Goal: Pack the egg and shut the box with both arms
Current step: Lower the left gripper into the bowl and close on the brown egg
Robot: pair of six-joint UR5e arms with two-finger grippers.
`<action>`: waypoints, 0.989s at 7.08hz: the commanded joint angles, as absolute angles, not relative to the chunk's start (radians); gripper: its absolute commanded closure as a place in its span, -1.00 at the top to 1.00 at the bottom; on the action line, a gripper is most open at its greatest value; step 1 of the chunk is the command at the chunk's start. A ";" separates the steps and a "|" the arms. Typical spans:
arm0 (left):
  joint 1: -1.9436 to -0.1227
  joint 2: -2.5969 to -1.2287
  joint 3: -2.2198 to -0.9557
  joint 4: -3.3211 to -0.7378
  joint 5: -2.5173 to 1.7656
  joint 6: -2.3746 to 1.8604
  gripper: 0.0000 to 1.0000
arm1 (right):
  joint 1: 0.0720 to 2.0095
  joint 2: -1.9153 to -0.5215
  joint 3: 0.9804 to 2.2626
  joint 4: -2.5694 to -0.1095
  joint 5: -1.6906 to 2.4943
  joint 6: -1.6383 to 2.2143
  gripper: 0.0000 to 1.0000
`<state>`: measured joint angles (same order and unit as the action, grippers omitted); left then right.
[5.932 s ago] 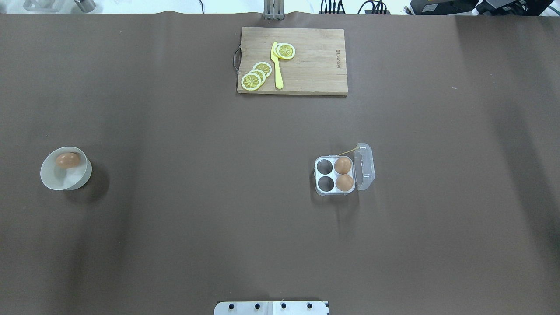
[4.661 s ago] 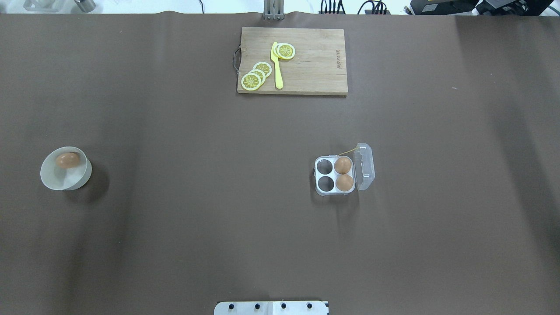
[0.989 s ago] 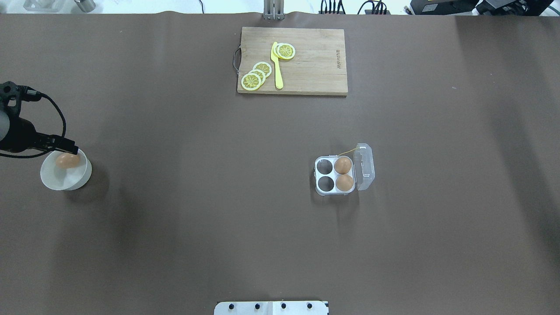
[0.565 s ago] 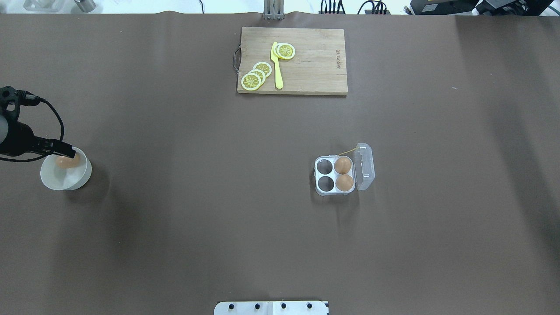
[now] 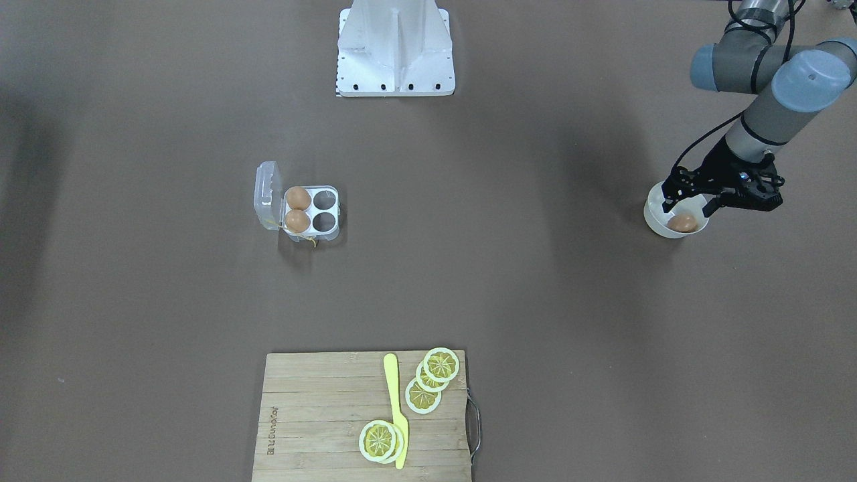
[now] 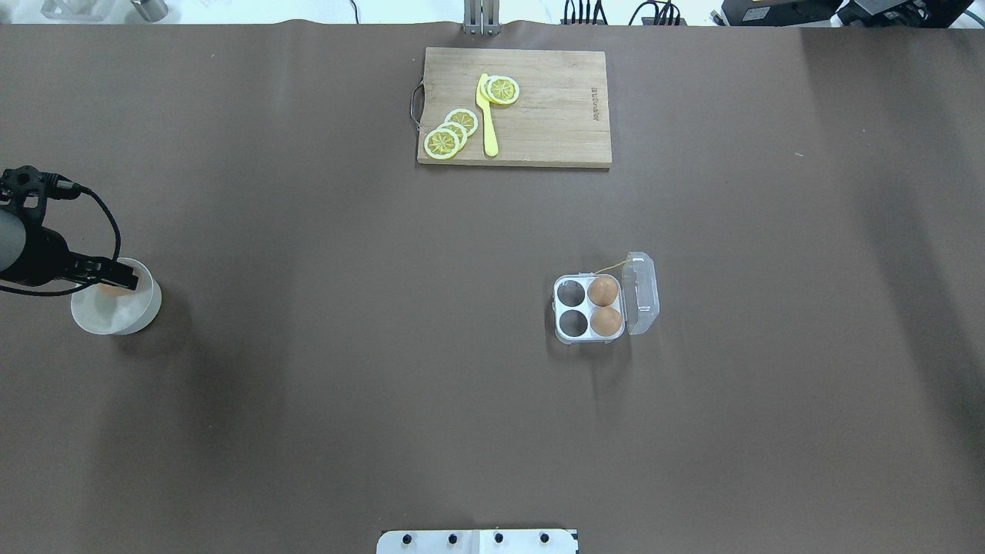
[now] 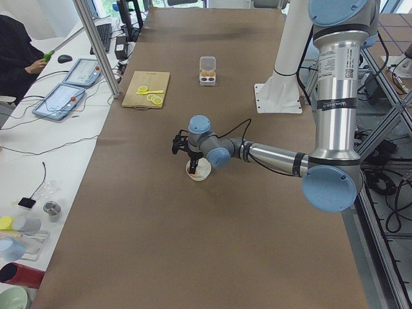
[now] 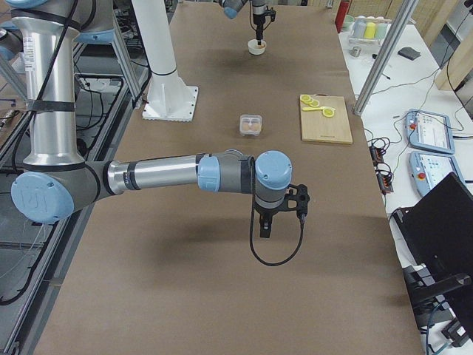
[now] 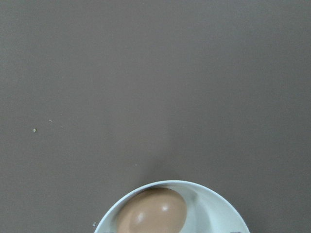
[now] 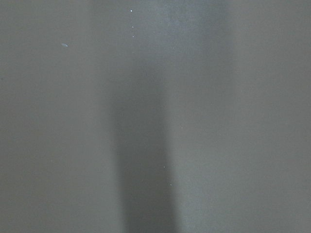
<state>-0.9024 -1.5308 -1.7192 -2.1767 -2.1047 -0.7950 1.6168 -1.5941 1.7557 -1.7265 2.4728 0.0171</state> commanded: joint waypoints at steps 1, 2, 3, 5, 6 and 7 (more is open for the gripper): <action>-0.896 -1.531 -1.709 -2.177 -2.103 -0.795 0.69 | 1.617 -1.594 1.755 -1.727 2.473 0.017 1.00; -0.896 -1.531 -1.706 -2.177 -2.105 -0.795 0.69 | 1.617 -1.594 1.755 -1.726 2.473 0.017 1.00; -0.896 -1.531 -1.703 -2.177 -2.103 -0.793 0.69 | 1.617 -1.594 1.755 -1.727 2.473 0.017 1.00; -0.890 -1.542 -1.681 -2.177 -2.094 -0.793 0.69 | 1.617 -1.594 1.755 -1.727 2.473 0.017 1.00; -0.882 -1.548 -1.668 -2.183 -2.083 -0.793 0.69 | 1.617 -1.594 1.755 -1.727 2.473 0.018 1.00; -0.876 -1.549 -1.663 -2.192 -2.083 -0.795 0.69 | 1.617 -1.594 1.747 -1.724 2.473 0.017 1.00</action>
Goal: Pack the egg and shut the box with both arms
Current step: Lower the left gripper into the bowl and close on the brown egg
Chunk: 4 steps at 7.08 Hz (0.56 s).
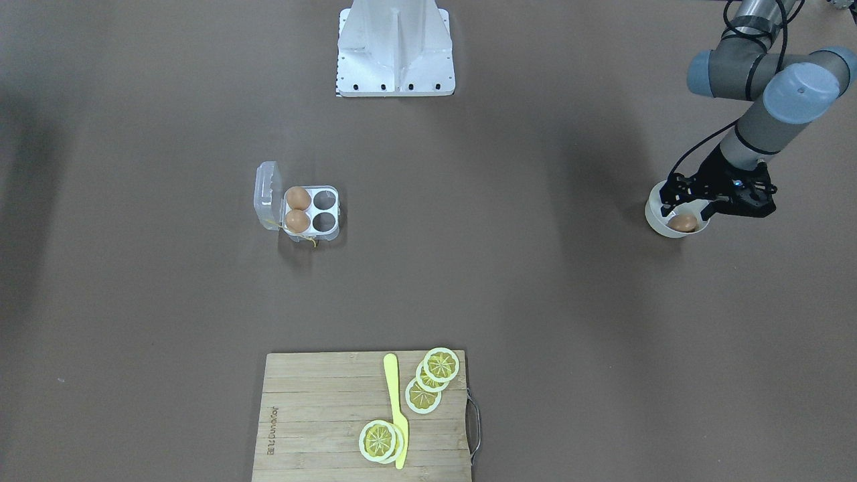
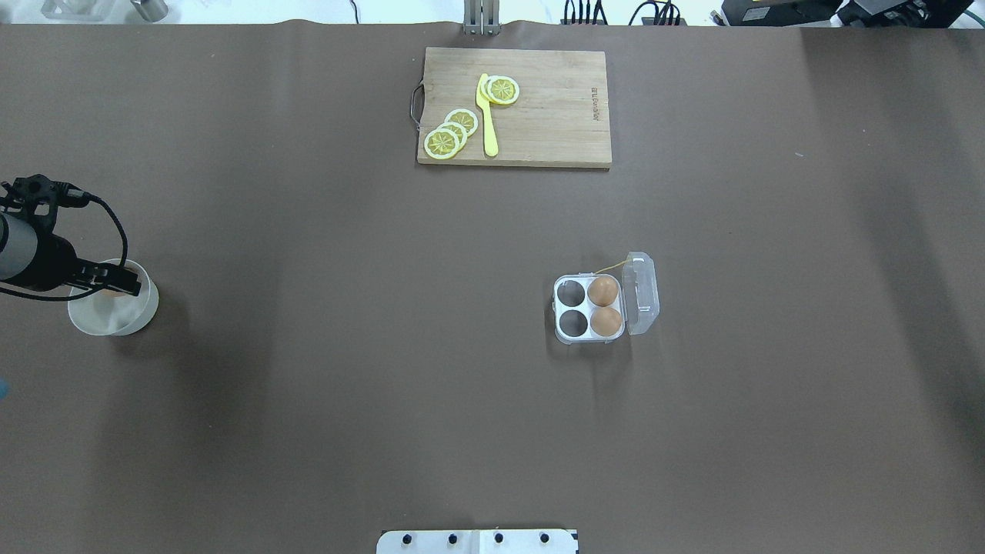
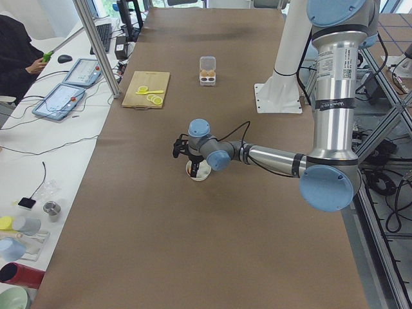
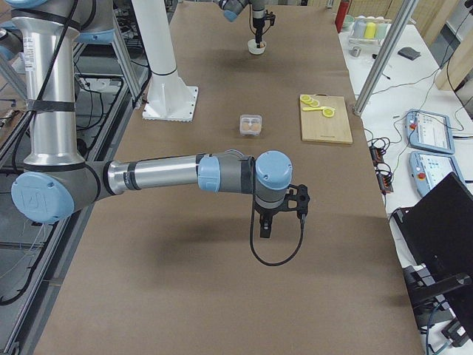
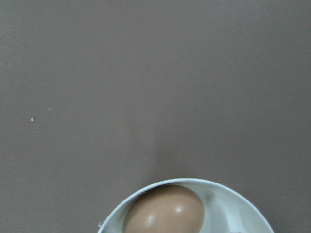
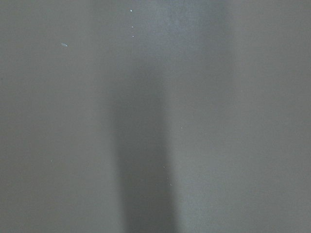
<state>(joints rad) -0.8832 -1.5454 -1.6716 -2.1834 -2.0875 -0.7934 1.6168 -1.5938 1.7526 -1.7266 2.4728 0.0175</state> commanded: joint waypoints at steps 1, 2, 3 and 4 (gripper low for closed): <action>-0.876 -1.549 -1.663 -2.192 -2.083 -0.795 0.69 | 1.615 -1.592 1.746 -1.723 2.473 0.017 1.00; -0.874 -1.549 -1.663 -2.192 -2.083 -0.795 0.69 | 1.615 -1.591 1.746 -1.724 2.473 0.017 1.00; -0.870 -1.549 -1.661 -2.192 -2.082 -0.795 0.69 | 1.614 -1.591 1.746 -1.724 2.471 0.017 1.00; -0.867 -1.549 -1.657 -2.192 -2.063 -0.793 0.69 | 1.612 -1.589 1.746 -1.724 2.473 0.017 1.00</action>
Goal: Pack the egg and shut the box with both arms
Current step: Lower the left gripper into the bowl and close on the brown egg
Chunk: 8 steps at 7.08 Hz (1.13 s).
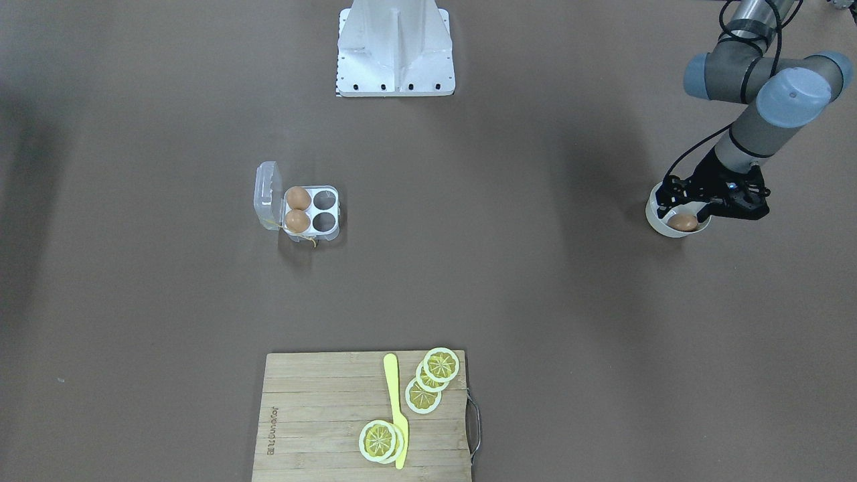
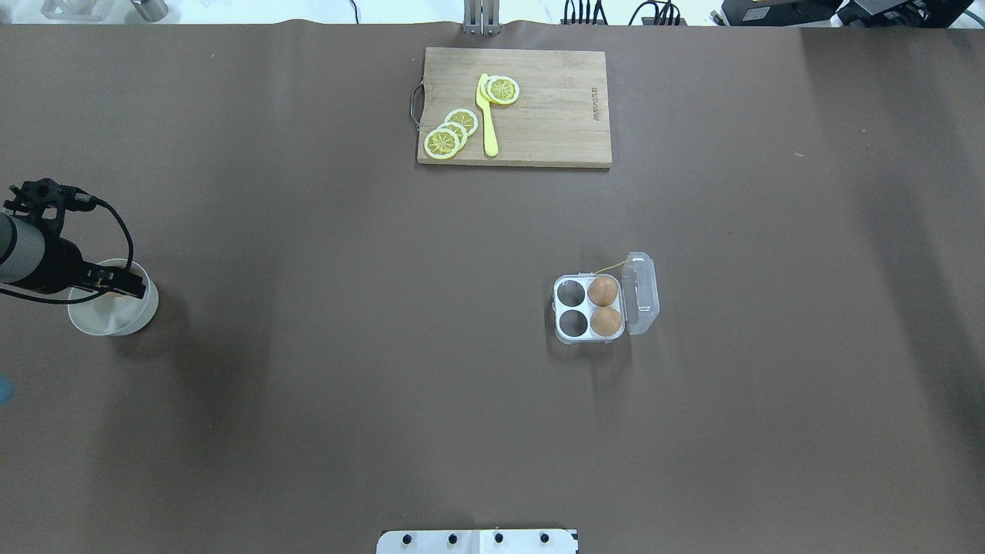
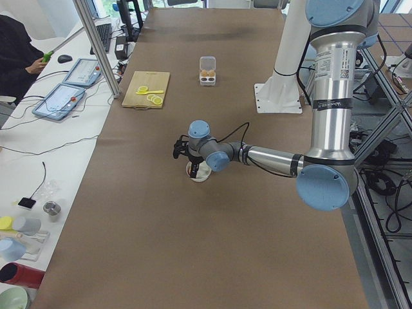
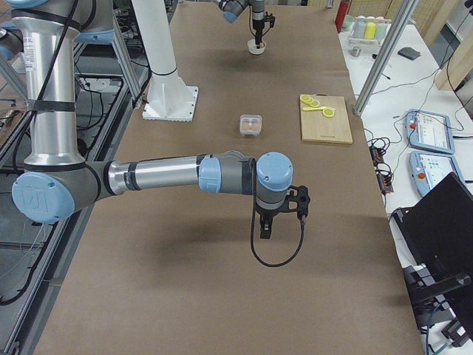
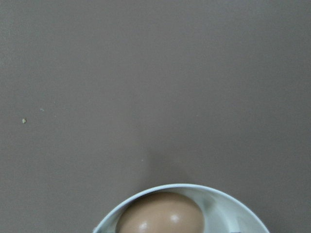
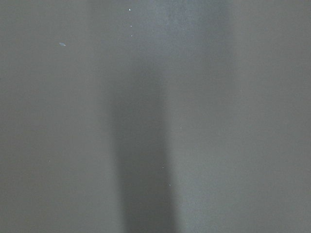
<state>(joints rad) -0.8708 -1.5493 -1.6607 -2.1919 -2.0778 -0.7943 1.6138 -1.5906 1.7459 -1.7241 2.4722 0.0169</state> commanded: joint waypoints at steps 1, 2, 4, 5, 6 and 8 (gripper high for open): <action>-0.865 -1.557 -1.642 -2.206 -2.063 -0.793 0.68 | 1.614 -1.588 1.746 -1.724 2.473 0.017 1.00; -0.867 -1.557 -1.640 -2.209 -2.063 -0.793 0.56 | 1.614 -1.586 1.746 -1.724 2.473 0.017 1.00; -0.867 -1.555 -1.646 -2.209 -2.063 -0.793 -0.05 | 1.612 -1.585 1.746 -1.724 2.474 0.017 1.00; -0.868 -1.555 -1.647 -2.209 -2.063 -0.792 -0.31 | 1.614 -1.586 1.746 -1.724 2.474 0.017 1.00; -0.868 -1.546 -1.658 -2.209 -2.063 -0.792 -0.40 | 1.614 -1.586 1.746 -1.724 2.474 0.017 1.00; -0.873 -1.485 -1.724 -2.209 -2.071 -0.788 -0.38 | 1.614 -1.586 1.746 -1.726 2.474 0.017 1.00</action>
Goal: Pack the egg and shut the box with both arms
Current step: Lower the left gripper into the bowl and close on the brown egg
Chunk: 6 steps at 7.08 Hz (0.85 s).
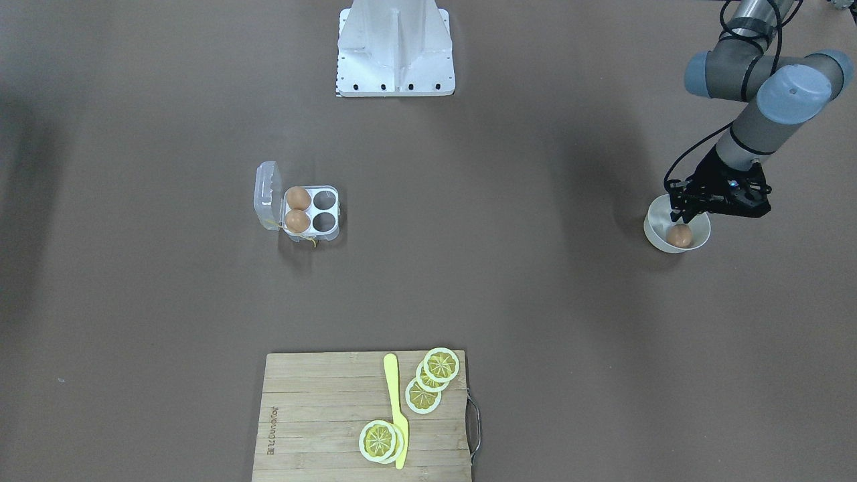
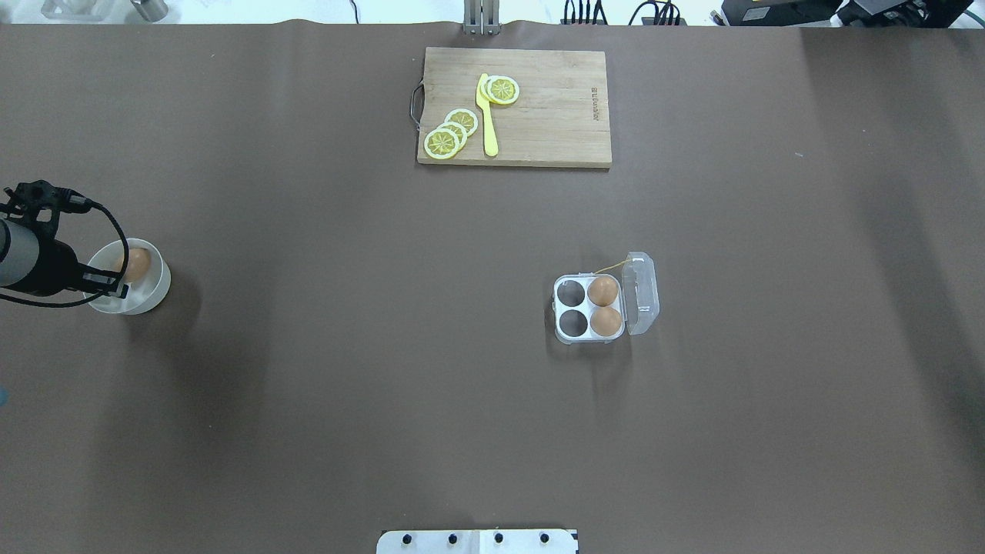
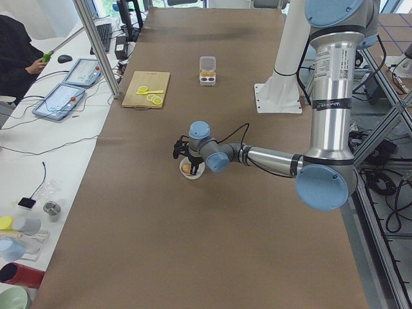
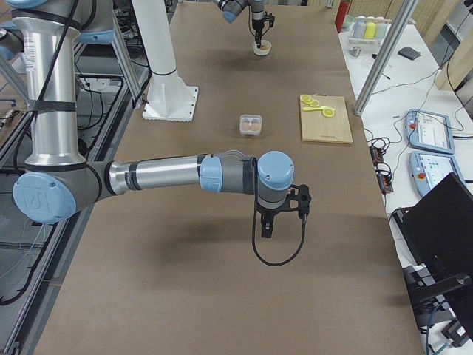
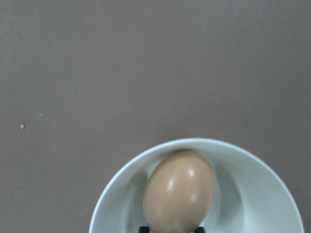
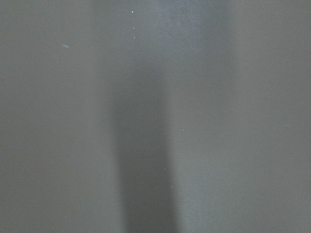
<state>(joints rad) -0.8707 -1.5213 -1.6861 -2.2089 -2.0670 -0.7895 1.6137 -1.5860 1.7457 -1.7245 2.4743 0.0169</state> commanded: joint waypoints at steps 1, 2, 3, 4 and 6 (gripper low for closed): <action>-0.871 -1.485 -1.729 -2.209 -2.071 -0.788 -0.28 | 1.614 -1.585 1.744 -1.726 2.474 0.017 1.00; -0.871 -1.494 -1.724 -2.207 -2.071 -0.788 -0.01 | 1.614 -1.585 1.746 -1.726 2.474 0.015 1.00; -0.868 -1.502 -1.717 -2.207 -2.071 -0.788 0.15 | 1.614 -1.585 1.746 -1.726 2.474 0.017 1.00; -0.868 -1.514 -1.709 -2.207 -2.069 -0.788 0.24 | 1.614 -1.585 1.746 -1.726 2.474 0.017 1.00; -0.868 -1.557 -1.665 -2.207 -2.066 -0.787 0.36 | 1.612 -1.580 1.743 -1.726 2.473 0.017 1.00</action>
